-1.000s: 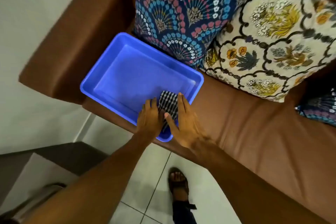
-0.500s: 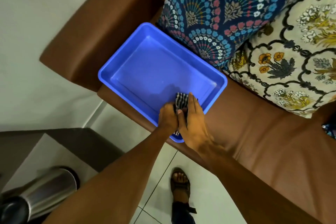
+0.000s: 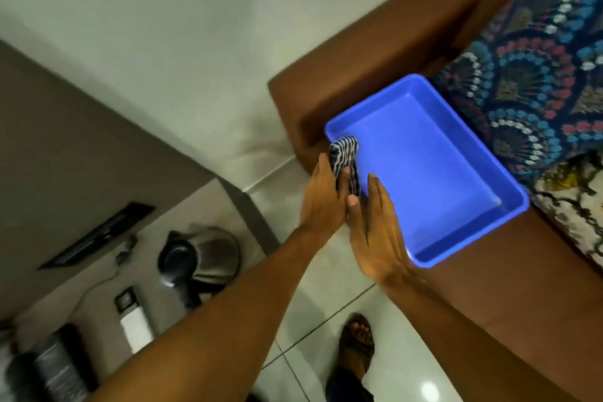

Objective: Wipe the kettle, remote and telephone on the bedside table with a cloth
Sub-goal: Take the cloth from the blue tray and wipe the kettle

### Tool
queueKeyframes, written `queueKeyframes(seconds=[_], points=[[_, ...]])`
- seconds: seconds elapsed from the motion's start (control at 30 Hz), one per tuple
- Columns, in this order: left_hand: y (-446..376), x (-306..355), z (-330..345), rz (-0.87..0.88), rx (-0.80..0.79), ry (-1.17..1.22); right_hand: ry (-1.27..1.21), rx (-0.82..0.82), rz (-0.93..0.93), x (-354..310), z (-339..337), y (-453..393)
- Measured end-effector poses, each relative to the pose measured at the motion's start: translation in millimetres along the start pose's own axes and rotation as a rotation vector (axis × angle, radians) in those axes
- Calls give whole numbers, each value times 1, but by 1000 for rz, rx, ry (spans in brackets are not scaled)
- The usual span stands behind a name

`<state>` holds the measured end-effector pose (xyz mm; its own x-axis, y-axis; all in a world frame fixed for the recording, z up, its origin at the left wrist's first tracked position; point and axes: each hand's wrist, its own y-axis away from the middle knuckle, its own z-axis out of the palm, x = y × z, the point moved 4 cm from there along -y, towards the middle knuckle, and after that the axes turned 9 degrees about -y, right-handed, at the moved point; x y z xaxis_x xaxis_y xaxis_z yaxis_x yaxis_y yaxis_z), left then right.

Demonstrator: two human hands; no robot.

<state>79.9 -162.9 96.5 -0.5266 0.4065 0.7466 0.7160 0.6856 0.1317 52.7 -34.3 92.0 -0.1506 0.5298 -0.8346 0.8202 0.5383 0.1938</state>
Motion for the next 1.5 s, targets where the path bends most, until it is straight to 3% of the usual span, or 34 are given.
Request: queueKeyframes(seconds=[0.07, 0.17, 0.33, 0.57, 0.73, 0.9, 1.13, 1.23, 1.37, 1.5], points=[[7, -14, -46, -13, 56, -14, 79, 9, -110, -29, 28, 10], [31, -43, -124, -51, 172, -91, -22, -150, -132, -72, 79, 37], [85, -99, -239, -118, 299, -222, 44, -358, -192, -125, 158, 91], [158, -202, -327, -318, 394, -365, 288, -480, -297, -160, 233, 150], [201, -265, -324, -470, 366, -326, 232, -412, -87, -137, 267, 176], [226, -311, -291, -663, 303, -327, 44, -195, 388, -102, 298, 184], [247, -354, -258, -803, 307, -145, -436, -150, 499, -79, 333, 191], [250, -365, -253, -882, 373, -43, -512, -136, 518, -75, 335, 187], [243, -366, -249, -942, 517, 126, -691, 54, 660, -63, 323, 177], [217, -344, -246, -782, 515, 172, -741, 115, 725, -51, 308, 167]])
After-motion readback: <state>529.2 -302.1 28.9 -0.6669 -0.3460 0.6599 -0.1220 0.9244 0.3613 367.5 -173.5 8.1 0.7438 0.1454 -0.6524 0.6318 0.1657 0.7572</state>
